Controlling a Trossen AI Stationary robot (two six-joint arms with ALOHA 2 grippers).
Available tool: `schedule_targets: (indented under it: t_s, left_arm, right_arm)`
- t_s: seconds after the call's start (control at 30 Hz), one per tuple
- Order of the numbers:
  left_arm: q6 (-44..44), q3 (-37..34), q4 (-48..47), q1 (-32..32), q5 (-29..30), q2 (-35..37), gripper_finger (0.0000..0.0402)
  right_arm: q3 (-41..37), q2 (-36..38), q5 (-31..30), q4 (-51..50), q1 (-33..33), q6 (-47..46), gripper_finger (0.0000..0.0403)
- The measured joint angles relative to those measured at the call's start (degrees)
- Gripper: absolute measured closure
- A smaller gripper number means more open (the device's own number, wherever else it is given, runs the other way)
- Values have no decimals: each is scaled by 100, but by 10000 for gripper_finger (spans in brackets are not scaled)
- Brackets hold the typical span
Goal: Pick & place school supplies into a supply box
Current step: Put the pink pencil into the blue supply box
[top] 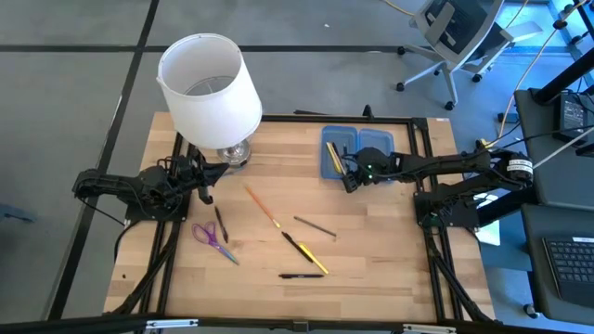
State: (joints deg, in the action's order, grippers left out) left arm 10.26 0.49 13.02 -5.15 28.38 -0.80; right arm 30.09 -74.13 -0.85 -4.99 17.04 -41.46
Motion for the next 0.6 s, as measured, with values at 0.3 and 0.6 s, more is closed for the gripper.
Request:
schedule_targets:
  t_s: [0.3, 0.6]
  left_arm:
    - [4, 0, -2, 0, 0, 0, 398]
    - [2, 0, 0, 0, 2, 0, 398]
  right_arm:
    - [0, -2, 531, 47, -2, 1, 233]
    - [0, -2, 1036, 43, 0, 74, 233]
